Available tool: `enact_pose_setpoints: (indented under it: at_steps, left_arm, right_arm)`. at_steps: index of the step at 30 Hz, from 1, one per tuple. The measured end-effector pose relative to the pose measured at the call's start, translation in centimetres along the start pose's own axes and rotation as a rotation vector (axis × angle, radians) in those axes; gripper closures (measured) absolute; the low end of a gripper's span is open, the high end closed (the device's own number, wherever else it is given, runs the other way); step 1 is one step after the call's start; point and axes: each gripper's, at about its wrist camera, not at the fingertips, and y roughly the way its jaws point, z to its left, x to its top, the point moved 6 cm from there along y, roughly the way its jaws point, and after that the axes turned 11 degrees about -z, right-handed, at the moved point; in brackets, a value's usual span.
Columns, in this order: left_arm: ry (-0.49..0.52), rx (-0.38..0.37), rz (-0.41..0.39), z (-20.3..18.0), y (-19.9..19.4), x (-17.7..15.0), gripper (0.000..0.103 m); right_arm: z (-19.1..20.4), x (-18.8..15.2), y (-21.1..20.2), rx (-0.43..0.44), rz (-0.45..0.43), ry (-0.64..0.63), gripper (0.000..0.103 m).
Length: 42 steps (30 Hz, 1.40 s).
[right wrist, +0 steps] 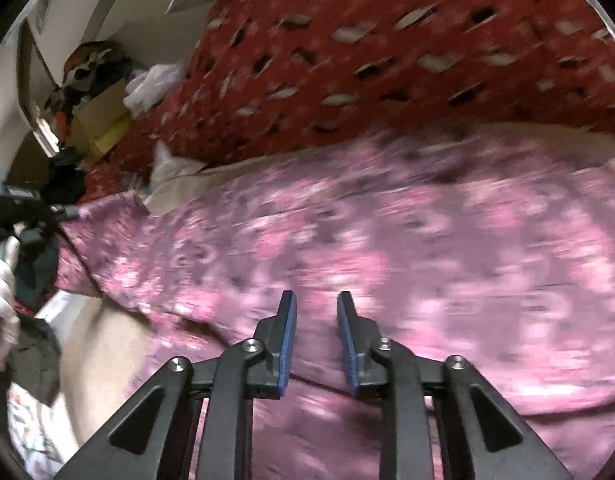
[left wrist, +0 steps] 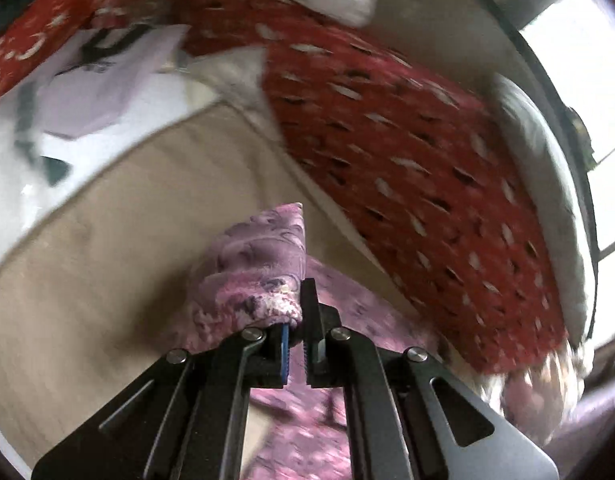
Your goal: Fold small clothes
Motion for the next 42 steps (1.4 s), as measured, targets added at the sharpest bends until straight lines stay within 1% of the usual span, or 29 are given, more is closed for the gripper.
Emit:
enact_pose_setpoints:
  at_steps: [1,5,7,8,9,10,11,14,16,17,19,20,22,24,26,27,28,29,30,31,32,33,35,36,38,40,42]
  left_arm:
    - [0.014,-0.007,0.006,-0.9,-0.1,-0.6,0.1]
    - [0.09,-0.064,0.05,-6.6,0.0,-3.9,0.1]
    - [0.119,-0.088,0.074,-9.1,0.4,-5.6,0.1]
    - [0.14,-0.105,0.096,-10.8,0.9,-7.1,0.1]
    - [0.153,-0.111,0.109,-11.8,1.1,-8.0,0.1]
    - [0.17,-0.113,0.13,-12.8,1.6,-9.3,0.1]
    - [0.19,-0.12,0.161,-14.1,2.4,-11.1,0.1]
    - [0.234,-0.118,0.248,-16.3,4.8,-16.3,0.1]
    - [0.253,-0.09,0.32,-16.7,7.1,-20.1,0.1]
    - [0.259,-0.072,0.344,-16.7,8.0,-21.5,0.1]
    - [0.281,-0.018,0.379,-16.1,9.9,-23.6,0.099]
    - [0.301,0.007,0.383,-15.6,10.7,-24.4,0.099]
    - [0.307,-0.02,0.362,-15.4,10.4,-24.3,0.099]
    - [0.317,-0.048,0.369,-15.5,9.4,-23.8,0.097]
    - [0.292,-0.111,0.357,-15.2,7.2,-22.8,0.095]
    - [0.268,-0.147,0.339,-14.7,5.8,-22.0,0.091]
    - [0.251,-0.16,0.325,-14.2,4.9,-21.5,0.084]
    - [0.207,-0.173,0.296,-13.1,3.6,-20.6,0.08]
    - [0.14,-0.169,0.249,-11.4,2.3,-19.4,0.067]
    - [0.071,-0.149,0.199,-9.7,1.5,-18.3,0.052]
    - [0.009,-0.132,0.153,-8.2,0.9,-17.4,0.048]
    - [-0.038,-0.116,0.124,-6.7,0.7,-16.5,0.047]
    - [-0.098,-0.101,0.112,-4.6,1.3,-15.5,0.047]
    - [-0.118,-0.096,0.123,-3.8,2.0,-15.2,0.047]
    - [-0.165,-0.088,0.156,-2.6,3.8,-15.2,0.047]
    - [-0.202,-0.092,0.179,-1.7,5.1,-15.7,0.047]
    - [-0.224,-0.071,0.196,-0.6,6.1,-15.9,0.047]
  right_arm:
    - [-1.6,0.4,-1.2,-0.043,-0.017,-0.016,0.076]
    - [-7.3,1.3,-4.7,-0.195,-0.049,-0.032,0.071]
    - [-10.5,0.7,-5.9,-0.266,-0.041,-0.009,0.063]
    - [-11.9,-0.1,-6.0,-0.294,-0.021,0.01,0.065]
    - [-13.2,-1.0,-5.9,-0.29,-0.006,0.033,0.064]
    - [-13.5,-1.3,-6.2,-0.253,-0.046,0.039,0.064]
    - [-13.5,-1.5,-6.6,-0.235,-0.075,0.045,0.064]
    - [-13.3,-1.6,-6.3,-0.239,-0.079,0.036,0.061]
    - [-12.9,-1.7,-6.2,-0.237,-0.086,0.016,0.057]
    - [-13.0,-1.8,-6.3,-0.236,-0.087,0.014,0.057]
    - [-12.9,-1.6,-6.1,-0.229,-0.09,0.018,0.056]
    - [-12.9,-1.5,-6.0,-0.224,-0.093,0.022,0.056]
    - [-13.2,-1.6,-6.3,-0.216,-0.097,0.031,0.056]
    - [-13.1,-1.7,-6.3,-0.212,-0.1,0.032,0.056]
    - [-13.1,-1.7,-6.2,-0.207,-0.1,0.034,0.055]
    - [-13.1,-1.7,-6.2,-0.206,-0.099,0.034,0.054]
    - [-13.1,-1.7,-6.2,-0.206,-0.095,0.032,0.054]
    - [-13.0,-1.6,-6.2,-0.21,-0.089,0.03,0.054]
    - [-12.9,-1.5,-6.2,-0.216,-0.078,0.026,0.054]
    - [-12.7,-1.2,-6.2,-0.231,-0.06,0.015,0.054]
    - [-12.4,-1.0,-6.2,-0.241,-0.049,0.003,0.052]
    - [-11.8,-0.7,-6.2,-0.241,-0.041,-0.009,0.052]
    - [-9.3,0.2,-6.6,-0.158,-0.058,-0.017,0.052]
    - [-7.9,0.6,-6.8,-0.126,-0.069,-0.033,0.052]
    - [-4.0,1.2,-6.7,-0.044,-0.076,-0.105,0.052]
    - [0.0,1.3,-6.1,0.035,-0.065,-0.191,0.048]
    - [3.0,0.9,-5.4,0.079,-0.043,-0.281,0.044]
